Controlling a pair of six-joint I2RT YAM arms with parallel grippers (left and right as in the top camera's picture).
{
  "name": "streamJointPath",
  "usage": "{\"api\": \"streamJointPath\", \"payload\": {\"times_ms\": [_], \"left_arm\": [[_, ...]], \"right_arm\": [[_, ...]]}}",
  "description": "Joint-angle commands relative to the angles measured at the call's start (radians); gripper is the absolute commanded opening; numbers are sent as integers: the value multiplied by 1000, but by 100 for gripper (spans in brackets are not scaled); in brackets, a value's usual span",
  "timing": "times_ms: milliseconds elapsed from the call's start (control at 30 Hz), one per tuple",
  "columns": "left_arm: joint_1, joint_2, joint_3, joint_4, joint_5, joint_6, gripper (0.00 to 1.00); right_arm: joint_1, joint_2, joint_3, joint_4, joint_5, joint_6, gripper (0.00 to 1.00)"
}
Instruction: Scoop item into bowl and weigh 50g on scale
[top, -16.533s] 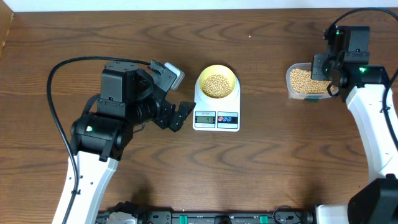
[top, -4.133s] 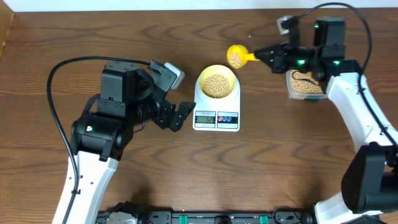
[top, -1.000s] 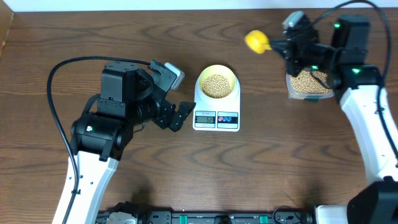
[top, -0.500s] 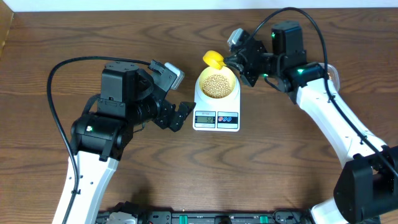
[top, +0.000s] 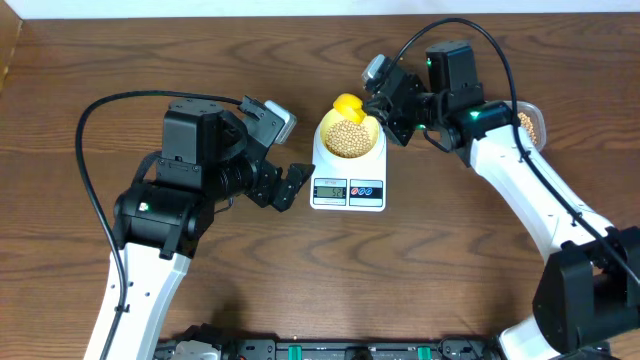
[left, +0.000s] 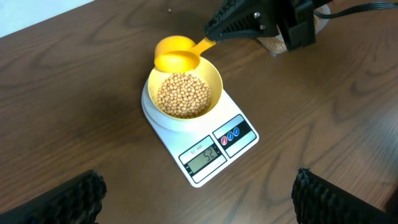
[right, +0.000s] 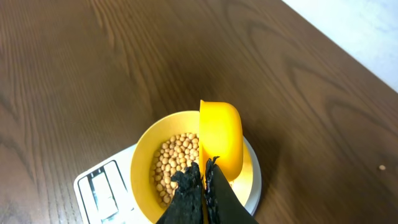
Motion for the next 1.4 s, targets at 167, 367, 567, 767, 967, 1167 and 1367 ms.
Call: {"api": "streamJointPath", "payload": {"times_ms": [167, 367, 567, 767, 967, 1167, 1367], "left_arm": [[5, 4, -5, 1, 8, -2, 98], [5, 4, -5, 1, 8, -2, 98], [5, 4, -5, 1, 8, -2, 98], [5, 4, -5, 1, 8, -2, 97], [5, 4, -5, 1, 8, -2, 98], [5, 4, -5, 1, 8, -2, 98], [5, 4, -5, 1, 8, -2, 98]], "right_arm": [[7, 46, 0, 5, 11, 3, 1], [7, 51, 0, 5, 87, 3, 1], [8, 56, 0, 3, 89, 3, 1], [13, 56, 0, -13, 88, 3, 1], [13, 56, 0, -23, 84, 3, 1], [32, 56, 0, -31, 84, 3, 1], [58, 56, 0, -36, 85, 3, 1]]}}
